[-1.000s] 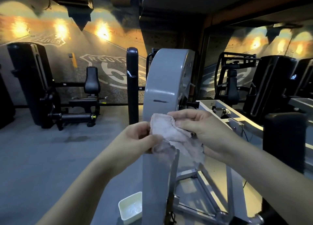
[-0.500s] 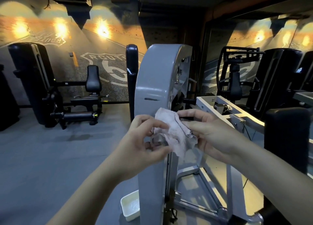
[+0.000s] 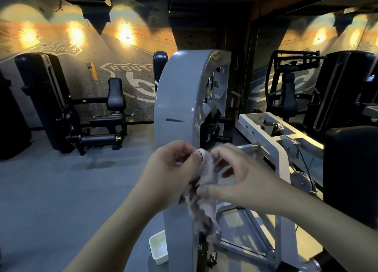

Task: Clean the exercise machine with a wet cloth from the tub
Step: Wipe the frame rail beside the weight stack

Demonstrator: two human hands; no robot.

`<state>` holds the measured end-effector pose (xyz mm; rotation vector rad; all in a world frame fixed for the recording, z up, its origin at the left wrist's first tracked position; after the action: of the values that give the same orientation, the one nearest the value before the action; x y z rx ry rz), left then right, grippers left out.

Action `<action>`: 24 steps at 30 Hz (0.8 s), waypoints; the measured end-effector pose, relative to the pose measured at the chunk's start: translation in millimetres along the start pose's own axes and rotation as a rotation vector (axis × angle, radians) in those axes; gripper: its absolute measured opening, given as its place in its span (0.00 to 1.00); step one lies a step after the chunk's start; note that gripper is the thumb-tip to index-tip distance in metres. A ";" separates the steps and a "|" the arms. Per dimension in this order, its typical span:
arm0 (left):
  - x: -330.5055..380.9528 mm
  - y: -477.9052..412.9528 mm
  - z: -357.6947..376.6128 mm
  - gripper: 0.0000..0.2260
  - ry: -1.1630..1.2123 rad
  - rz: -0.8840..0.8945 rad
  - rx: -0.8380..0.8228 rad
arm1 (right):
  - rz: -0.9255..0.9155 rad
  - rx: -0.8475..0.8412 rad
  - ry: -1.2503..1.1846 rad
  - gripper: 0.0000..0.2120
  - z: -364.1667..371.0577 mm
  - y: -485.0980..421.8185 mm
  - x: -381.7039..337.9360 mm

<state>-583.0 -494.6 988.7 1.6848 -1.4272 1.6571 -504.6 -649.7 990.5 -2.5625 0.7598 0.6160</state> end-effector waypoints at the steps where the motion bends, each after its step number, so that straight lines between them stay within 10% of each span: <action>1: 1.5 -1.0 0.8 0.08 0.002 0.006 0.008 | 0.015 0.043 -0.027 0.12 -1.5 -1.6 -0.4; 11: -10.2 -12.2 -6.6 0.08 0.006 -0.097 0.018 | 0.267 0.101 -0.783 0.09 -22.2 -15.1 16.7; 18: 7.3 -3.8 2.9 0.12 -0.361 0.143 -0.339 | 0.340 -0.041 -0.988 0.10 -26.3 -18.8 26.8; 24: 18.5 -19.9 -1.8 0.08 -0.244 0.189 -0.209 | 0.029 -0.066 -0.119 0.18 -28.6 -12.7 17.1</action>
<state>-571.3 -492.0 1013.1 1.7213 -1.8560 1.3687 -475.8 -660.8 1008.4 -2.5513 0.7487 0.8071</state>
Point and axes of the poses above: each hand's wrist, its own y-axis away from the middle knuckle, its own z-axis out of the palm, x = y × z, the point moved 4 cm from there along -y, towards the middle knuckle, and after that the axes turned 7 degrees about y, right-handed, at the moved point
